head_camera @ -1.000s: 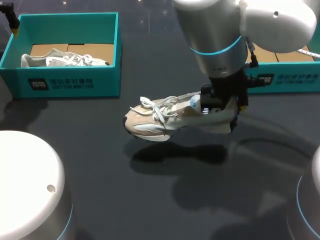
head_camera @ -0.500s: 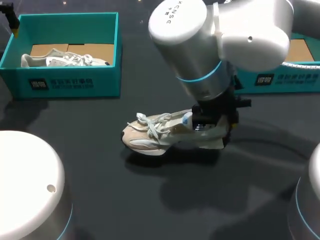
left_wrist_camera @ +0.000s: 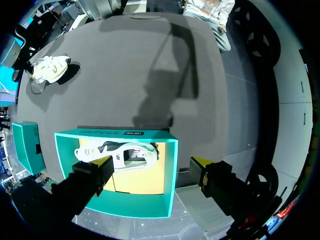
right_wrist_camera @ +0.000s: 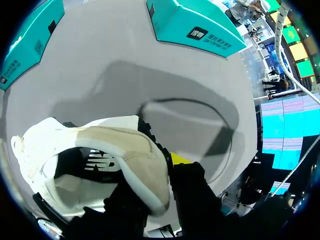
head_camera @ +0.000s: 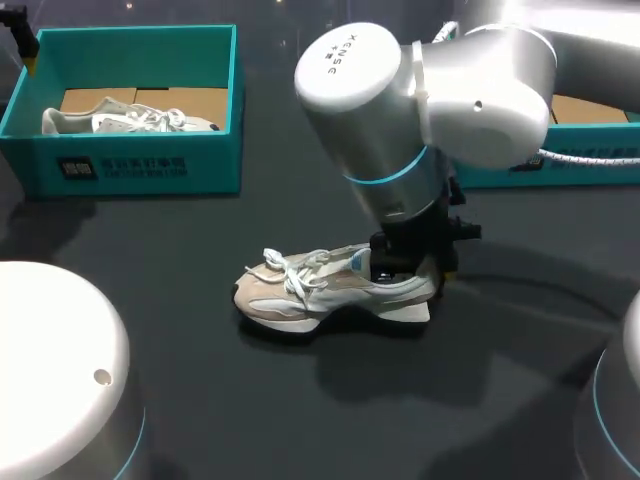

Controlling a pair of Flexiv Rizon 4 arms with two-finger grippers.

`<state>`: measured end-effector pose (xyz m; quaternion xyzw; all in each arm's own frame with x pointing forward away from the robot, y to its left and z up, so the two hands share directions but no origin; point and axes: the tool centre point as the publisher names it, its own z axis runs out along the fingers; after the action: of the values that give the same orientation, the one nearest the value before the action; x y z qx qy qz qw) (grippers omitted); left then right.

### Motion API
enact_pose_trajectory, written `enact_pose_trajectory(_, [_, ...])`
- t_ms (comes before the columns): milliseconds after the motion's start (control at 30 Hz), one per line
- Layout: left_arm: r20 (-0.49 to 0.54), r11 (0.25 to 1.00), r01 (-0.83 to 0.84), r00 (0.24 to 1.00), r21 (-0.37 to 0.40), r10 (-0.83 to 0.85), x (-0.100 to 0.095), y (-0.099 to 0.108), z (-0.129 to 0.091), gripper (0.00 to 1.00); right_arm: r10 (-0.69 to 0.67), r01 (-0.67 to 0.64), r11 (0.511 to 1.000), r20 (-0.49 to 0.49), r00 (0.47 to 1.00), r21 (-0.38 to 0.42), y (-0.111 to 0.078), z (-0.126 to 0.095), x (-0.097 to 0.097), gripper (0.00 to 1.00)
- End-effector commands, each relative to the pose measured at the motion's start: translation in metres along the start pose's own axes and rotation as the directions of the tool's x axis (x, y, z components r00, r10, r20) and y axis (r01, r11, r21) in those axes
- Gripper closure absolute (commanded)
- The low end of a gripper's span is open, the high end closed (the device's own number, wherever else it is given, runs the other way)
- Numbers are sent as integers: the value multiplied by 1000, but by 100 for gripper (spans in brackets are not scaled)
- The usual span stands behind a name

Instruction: Take the shoe out of the shoebox, open the shoe tongue, remove and reinsert the insole, then place the shoe into the shoebox

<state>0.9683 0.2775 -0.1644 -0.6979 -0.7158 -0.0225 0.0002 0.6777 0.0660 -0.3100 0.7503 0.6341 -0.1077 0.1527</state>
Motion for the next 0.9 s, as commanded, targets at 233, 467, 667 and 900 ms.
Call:
enact_pose_trajectory(233, [-2, 1000, -1, 1000, -2, 1, 0, -1, -1, 0, 12, -12, 1000, -6, 1000, 17, -8, 24, 18, 100])
enact_pose_trajectory(467, [-2, 1000, -1, 1000, -2, 1, 0, -1, -1, 0, 11, -11, 1000, -5, 1000, 23, -8, 29, 19, 100])
enact_pose_trajectory(667, [-2, 1000, -1, 1000, -2, 1, 0, -1, -1, 0, 7, -7, 1000, -10, 1000, 30, -8, 33, 20, 100])
enact_pose_trajectory(900, [-2, 1000, -1, 1000, -2, 1, 0, -1, -1, 0, 6, -5, 999, -16, 1000, 38, -8, 37, 21, 100])
